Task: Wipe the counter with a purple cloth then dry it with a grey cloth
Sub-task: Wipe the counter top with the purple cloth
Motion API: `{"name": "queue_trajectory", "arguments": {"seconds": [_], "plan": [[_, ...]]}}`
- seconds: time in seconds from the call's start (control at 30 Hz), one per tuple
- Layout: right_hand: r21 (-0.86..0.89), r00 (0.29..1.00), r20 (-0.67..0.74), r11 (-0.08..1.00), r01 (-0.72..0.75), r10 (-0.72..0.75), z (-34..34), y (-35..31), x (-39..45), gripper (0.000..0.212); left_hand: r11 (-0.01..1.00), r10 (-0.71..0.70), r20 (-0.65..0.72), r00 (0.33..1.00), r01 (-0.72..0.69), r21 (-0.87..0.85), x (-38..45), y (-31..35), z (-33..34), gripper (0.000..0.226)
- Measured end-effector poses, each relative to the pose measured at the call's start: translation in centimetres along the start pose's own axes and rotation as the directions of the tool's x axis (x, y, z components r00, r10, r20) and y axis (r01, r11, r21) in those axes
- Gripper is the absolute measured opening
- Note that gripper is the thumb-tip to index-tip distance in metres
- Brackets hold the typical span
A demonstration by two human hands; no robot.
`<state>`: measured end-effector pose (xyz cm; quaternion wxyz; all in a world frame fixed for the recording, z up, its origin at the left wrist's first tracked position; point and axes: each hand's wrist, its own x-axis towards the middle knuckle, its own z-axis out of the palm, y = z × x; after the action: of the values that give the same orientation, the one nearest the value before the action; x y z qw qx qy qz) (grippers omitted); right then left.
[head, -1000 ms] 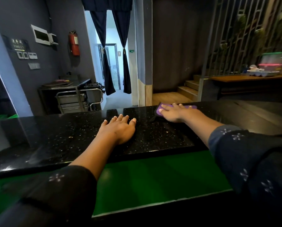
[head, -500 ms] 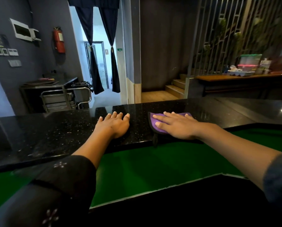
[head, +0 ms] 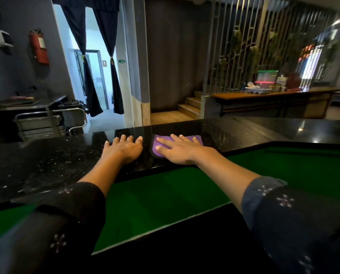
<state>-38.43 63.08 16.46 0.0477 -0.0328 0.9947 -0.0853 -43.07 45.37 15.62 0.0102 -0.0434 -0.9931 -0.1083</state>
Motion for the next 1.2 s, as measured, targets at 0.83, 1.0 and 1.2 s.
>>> {"name": "queue_trajectory", "arguments": {"seconds": [0.83, 1.0, 1.2], "plan": [[0.015, 1.0, 0.03, 1.0, 0.001, -0.002, -2.5, 7.3, 5.3, 0.062, 0.996, -0.031, -0.024, 0.999, 0.033, 0.083, 0.9, 0.2, 0.3, 0.059], [0.011, 0.984, 0.063, 0.986, 0.165, -0.165, -2.0, 9.9, 1.2, 0.059, 0.994, -0.088, -0.026, 0.996, 0.09, 0.058, 1.7, 3.1, -0.3, 0.065], [-0.026, 0.974, 0.063, 0.975, 0.22, -0.218, -2.3, 12.1, 3.4, 0.058, 0.998, 0.04, 0.001, 0.999, -0.04, 0.042, 1.9, 7.2, 2.1, 0.072]]}}
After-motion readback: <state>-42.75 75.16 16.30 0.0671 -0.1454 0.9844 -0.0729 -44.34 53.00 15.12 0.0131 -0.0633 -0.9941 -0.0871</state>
